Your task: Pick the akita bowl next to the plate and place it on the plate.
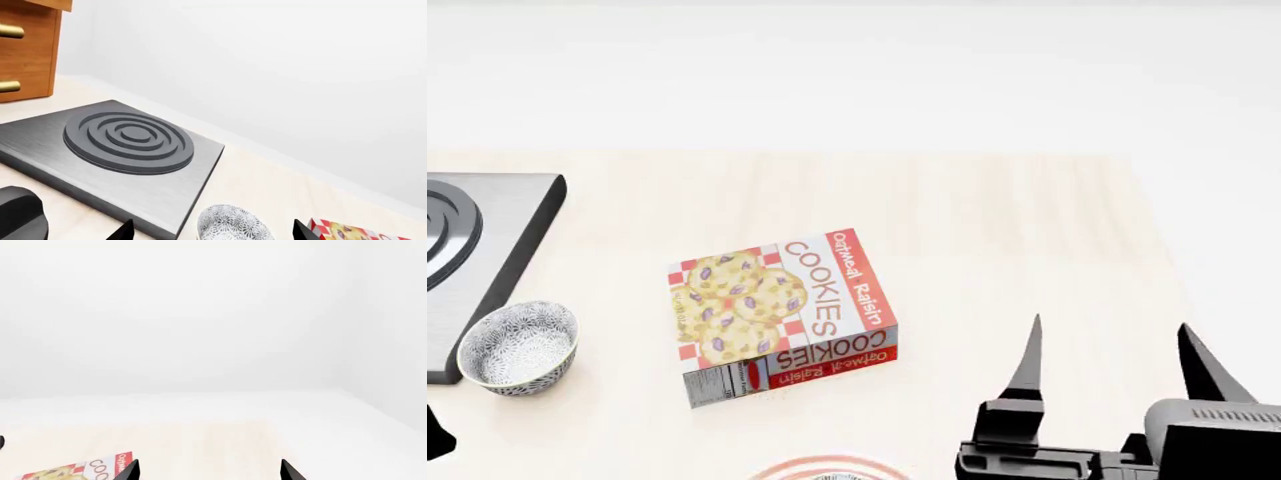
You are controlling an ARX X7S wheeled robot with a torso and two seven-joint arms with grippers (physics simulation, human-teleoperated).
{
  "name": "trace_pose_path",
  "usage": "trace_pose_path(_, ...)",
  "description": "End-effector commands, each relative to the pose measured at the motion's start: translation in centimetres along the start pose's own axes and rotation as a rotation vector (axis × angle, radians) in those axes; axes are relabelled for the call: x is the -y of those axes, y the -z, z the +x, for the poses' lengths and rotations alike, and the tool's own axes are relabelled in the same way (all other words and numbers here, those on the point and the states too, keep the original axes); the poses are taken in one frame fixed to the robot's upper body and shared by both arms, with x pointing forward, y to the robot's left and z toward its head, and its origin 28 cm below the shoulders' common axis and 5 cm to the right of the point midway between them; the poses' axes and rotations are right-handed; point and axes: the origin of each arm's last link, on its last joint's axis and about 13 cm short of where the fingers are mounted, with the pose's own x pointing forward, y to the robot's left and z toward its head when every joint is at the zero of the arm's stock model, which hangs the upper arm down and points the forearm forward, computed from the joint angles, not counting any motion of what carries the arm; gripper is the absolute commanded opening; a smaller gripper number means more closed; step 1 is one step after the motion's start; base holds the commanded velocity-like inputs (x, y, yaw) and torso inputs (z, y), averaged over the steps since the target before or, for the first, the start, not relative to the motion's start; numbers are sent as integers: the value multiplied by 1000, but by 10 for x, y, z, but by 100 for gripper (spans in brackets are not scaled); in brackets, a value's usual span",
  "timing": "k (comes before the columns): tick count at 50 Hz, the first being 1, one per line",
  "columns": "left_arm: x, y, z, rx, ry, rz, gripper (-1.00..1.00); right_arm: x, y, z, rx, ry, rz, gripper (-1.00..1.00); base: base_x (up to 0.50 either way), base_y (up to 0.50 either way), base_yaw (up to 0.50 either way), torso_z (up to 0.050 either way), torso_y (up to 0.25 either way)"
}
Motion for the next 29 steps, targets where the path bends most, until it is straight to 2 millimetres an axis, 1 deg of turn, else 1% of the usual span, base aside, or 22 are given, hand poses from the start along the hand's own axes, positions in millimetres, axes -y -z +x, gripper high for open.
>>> trace_pose_path(1, 0, 0, 0, 0, 1, 1, 100, 4, 18, -8, 81, 66, -43, 100, 0, 0, 0, 0, 0)
trace_pose_path(2, 0, 0, -1, 1, 1, 2, 100, 3, 17, -9, 82, 57, -16, 100, 0, 0, 0, 0, 0)
trace_pose_path(9, 0, 0, -1, 2, 1, 4, 100, 6, 22, -11, 109, 94, -26, 100, 0, 0, 0, 0, 0)
trace_pose_path(14, 0, -1, -1, 3, 1, 6, 100, 6, 22, -11, 150, 93, -33, 100, 0, 0, 0, 0, 0)
trace_pose_path(21, 0, 0, 0, 2, 3, 6, 100, 14, 24, -16, 194, 131, -41, 100, 0, 0, 0, 0, 0)
trace_pose_path(29, 1, 0, 0, 4, 3, 8, 100, 19, 26, -18, 228, 151, -55, 100, 0, 0, 0, 0, 0)
